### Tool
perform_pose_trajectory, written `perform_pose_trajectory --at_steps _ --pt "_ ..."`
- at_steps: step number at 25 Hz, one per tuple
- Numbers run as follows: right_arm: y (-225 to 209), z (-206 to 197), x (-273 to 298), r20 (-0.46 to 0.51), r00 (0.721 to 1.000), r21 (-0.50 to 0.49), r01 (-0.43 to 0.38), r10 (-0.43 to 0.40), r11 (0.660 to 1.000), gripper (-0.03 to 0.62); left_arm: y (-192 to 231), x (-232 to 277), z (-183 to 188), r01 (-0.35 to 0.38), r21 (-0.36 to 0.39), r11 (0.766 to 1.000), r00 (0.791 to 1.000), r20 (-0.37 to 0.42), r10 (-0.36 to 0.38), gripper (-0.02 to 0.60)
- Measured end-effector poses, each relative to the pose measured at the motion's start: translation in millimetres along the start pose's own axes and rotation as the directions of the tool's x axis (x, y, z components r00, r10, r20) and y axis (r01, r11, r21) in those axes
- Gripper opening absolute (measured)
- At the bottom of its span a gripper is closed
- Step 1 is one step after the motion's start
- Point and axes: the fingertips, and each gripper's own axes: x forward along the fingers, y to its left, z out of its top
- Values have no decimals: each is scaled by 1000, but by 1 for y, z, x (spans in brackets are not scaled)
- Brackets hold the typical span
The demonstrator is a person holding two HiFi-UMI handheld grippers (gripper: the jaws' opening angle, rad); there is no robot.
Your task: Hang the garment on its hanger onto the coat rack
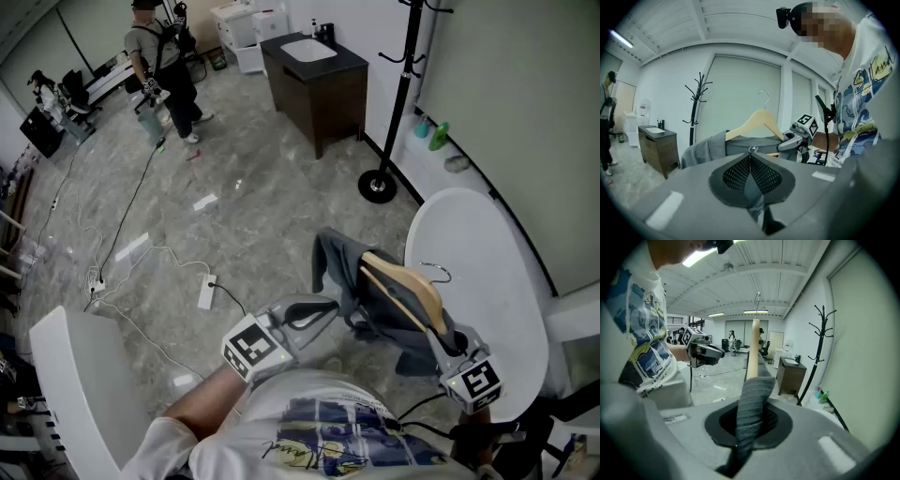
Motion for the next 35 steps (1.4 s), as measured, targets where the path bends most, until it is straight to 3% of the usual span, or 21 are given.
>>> perform_pose_trajectory --at_steps 11,18,27,35 --pt "2 11 21 25 998 -12 -56 56 998 -3 5 -7 7 -24 16 1000 1000 18 24 8" --pt "6 20 44 13 997 31 -71 71 997 -3 22 -10 3 15 -20 1000 1000 10 -15 8" --pt "-58 69 112 14 1000 67 -20 19 998 -3 125 19 19 72 7 997 997 17 -72 8" --pt "-123 140 177 50 996 92 74 -78 993 -3 214 19 45 186 62 980 982 3 -187 8"
